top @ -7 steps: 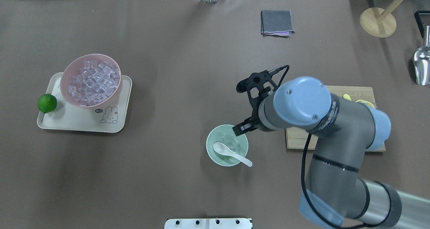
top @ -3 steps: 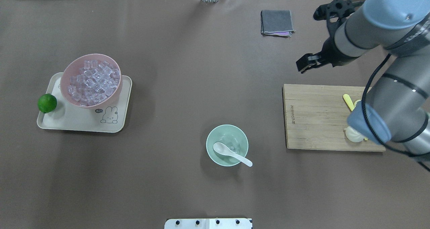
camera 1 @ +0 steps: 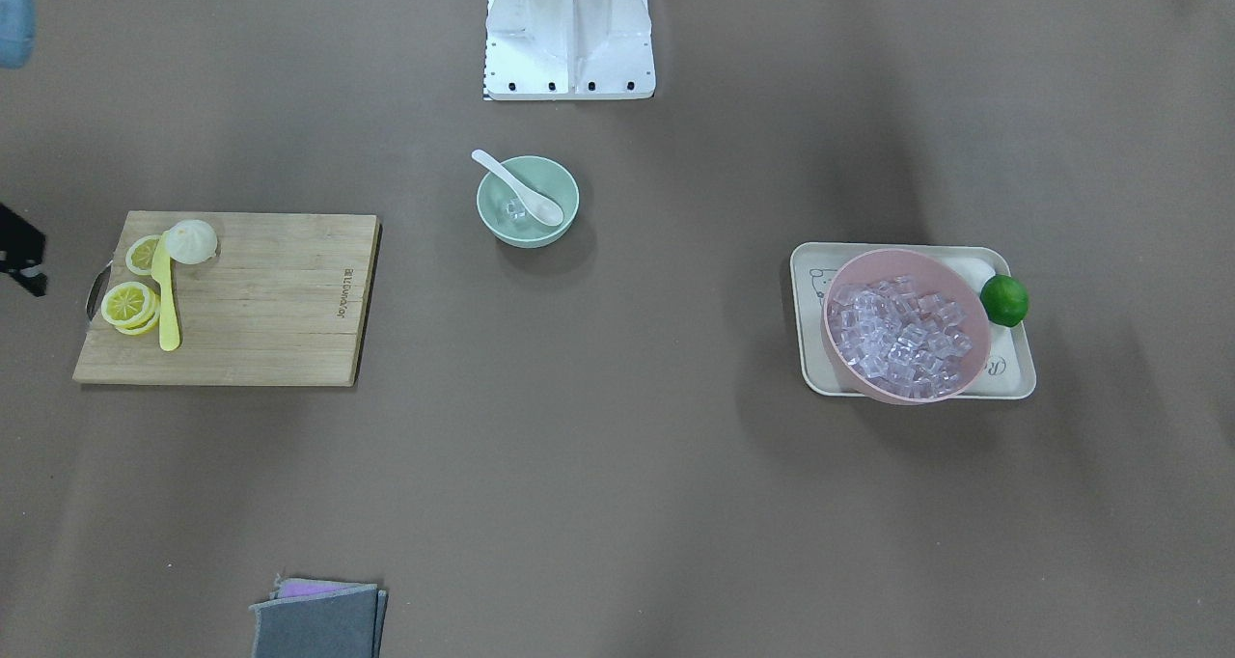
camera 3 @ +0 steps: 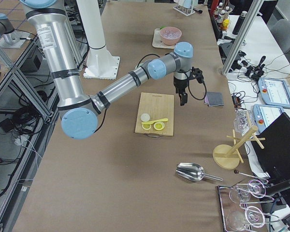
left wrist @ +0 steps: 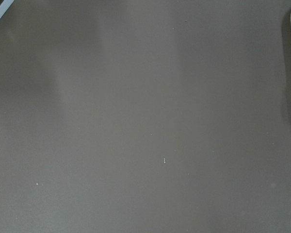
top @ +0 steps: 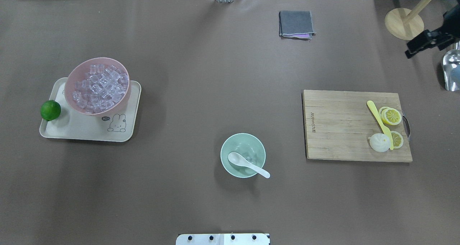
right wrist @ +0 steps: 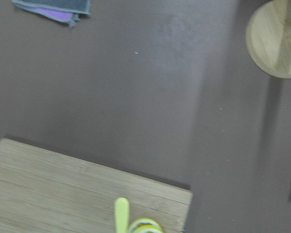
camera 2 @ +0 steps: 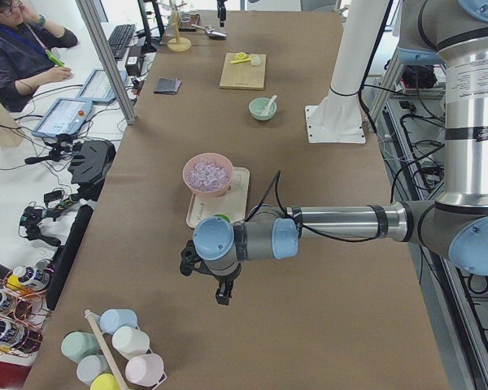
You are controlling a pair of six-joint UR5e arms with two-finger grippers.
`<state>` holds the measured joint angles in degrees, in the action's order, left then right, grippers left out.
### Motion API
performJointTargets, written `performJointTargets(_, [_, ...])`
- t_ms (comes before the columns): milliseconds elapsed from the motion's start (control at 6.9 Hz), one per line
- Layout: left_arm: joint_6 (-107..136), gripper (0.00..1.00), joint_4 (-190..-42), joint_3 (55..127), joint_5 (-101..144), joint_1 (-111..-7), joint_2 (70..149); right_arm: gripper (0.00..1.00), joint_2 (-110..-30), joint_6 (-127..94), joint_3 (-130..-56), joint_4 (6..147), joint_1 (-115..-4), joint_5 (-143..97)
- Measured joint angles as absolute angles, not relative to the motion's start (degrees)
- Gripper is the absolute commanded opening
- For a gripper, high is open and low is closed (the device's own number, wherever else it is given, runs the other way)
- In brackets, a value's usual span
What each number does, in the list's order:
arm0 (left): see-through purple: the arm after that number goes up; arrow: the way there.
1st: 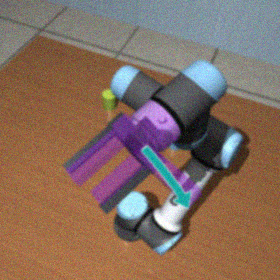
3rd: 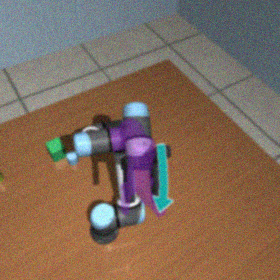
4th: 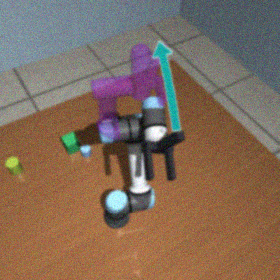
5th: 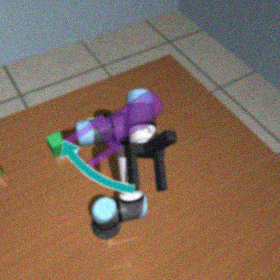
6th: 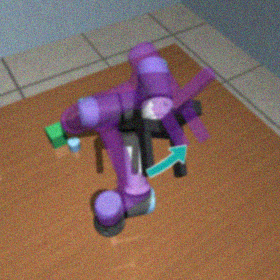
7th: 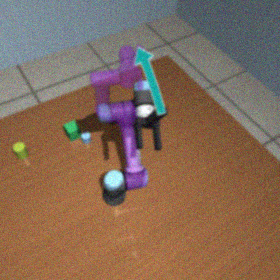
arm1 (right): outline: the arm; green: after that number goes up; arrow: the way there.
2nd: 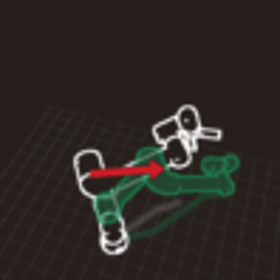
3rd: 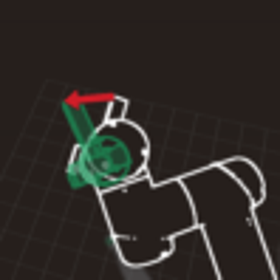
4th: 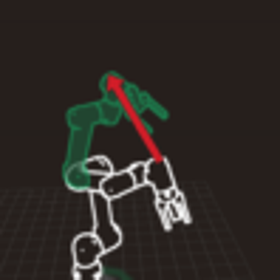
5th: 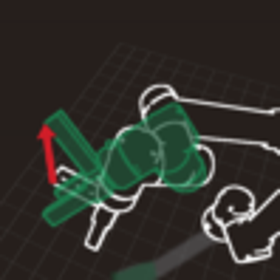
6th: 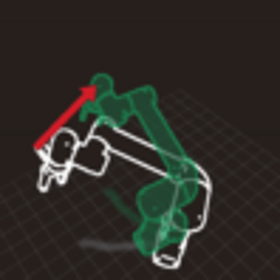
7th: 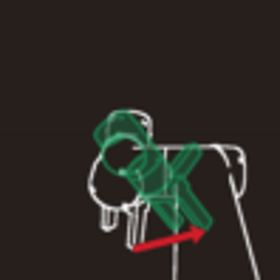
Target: Put spoon and ice into bowl
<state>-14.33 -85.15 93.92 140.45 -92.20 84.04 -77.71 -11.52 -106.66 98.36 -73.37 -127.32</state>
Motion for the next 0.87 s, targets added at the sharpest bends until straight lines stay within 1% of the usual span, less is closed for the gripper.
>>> performJointTargets(435, [-14.22,0.99,-85.33,93.74,140.18,-92.20,83.89,1.00,-88.11,10.69,-100.27,98.05,-84.42,-128.20])
performJointTargets(725, [-14.45,0.98,-86.13,93.17,140.28,-92.25,82.52,1.00,-95.60,15.64,-98.65,97.16,-87.58,-128.19])
performJointTargets(870, [-14.49,0.98,-86.59,93.38,140.24,-92.27,82.06,1.00,-97.48,16.01,-98.26,96.80,-88.27,-128.21])
